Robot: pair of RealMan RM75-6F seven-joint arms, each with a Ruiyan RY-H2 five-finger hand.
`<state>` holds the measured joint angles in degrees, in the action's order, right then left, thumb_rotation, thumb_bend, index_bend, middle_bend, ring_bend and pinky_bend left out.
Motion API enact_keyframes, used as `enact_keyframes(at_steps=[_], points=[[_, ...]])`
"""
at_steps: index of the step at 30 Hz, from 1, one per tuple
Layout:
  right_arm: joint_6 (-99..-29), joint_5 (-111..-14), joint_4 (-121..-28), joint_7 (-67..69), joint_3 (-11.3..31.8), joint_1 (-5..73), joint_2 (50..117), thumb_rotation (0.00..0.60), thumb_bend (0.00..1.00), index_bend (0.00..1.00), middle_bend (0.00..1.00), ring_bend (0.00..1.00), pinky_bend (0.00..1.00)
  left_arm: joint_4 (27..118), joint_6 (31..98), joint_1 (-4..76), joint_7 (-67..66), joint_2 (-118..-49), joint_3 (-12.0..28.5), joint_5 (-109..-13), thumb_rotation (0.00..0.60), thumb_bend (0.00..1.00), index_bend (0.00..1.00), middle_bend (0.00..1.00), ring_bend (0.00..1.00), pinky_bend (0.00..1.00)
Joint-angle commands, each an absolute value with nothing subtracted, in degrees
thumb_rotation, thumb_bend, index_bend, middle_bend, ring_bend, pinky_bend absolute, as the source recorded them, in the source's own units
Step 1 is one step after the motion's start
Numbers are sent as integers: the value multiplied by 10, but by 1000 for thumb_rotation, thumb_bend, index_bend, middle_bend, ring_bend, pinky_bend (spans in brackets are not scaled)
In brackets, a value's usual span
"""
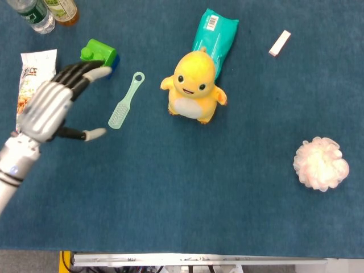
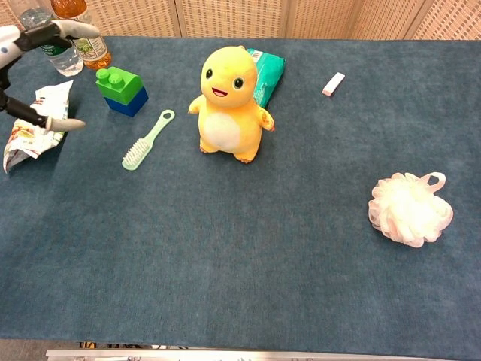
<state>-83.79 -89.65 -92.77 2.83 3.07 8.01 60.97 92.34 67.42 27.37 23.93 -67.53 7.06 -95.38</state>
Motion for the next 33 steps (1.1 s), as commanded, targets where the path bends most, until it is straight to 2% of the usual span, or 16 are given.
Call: enact_keyframes(at_steps=[1,2,4,7,33], points=[[-837,-895,-928,29,30,80,609,600,168,254,379,299,296,904,651,307,272,-700,83,-954,477,62,107,84,62,87],[-836,-895,-929,29,30,80,609,600,168,254,379,299,295,901,646,315,277,-705,85,-953,423,62,104,80,57,81],[-836,-896,-929,29,30,80,610,600,168,254,379,299,296,889,637,333,281,-715,89,-956,354,62,100,73,52,69],[-836,-896,-928,29,29,80,611,600,168,254,379,299,296,867,633,356,262,-731,93,-965,314,62,98,67,47,57],[-825,-874,-923,30,36,80,608,600,168,254,379,299,296,767,473,532,241,-842,125,-875,307,62,96,60,33,46]])
